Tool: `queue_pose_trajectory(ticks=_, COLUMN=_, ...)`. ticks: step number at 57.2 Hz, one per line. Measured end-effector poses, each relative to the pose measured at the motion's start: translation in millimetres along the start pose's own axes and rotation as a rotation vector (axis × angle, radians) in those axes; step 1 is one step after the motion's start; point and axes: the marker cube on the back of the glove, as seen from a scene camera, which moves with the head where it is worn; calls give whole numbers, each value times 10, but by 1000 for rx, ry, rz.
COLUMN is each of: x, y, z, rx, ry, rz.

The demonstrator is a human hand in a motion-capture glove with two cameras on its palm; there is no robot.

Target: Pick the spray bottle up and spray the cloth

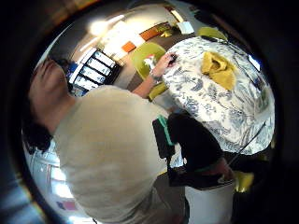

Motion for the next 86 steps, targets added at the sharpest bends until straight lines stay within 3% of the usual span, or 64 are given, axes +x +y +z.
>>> queue_pose_trajectory(ticks=19, x=104, y=26, z=70, rx=-12, ry=-19, rz=9)
queue_pose_trajectory(ticks=35, x=456, y=137, z=60, rx=1, ry=22, rz=135)
queue_pose_trajectory(ticks=55, x=1198, y=458, z=30, rx=68, ry=-104, rz=290)
queue_pose_trajectory(ticks=74, x=1644, y=560, z=77, rx=389, ry=-428, rz=504)
queue_pose_trajectory(ticks=86, x=1818, y=474, z=305, rx=611, ry=-933, rz=604)
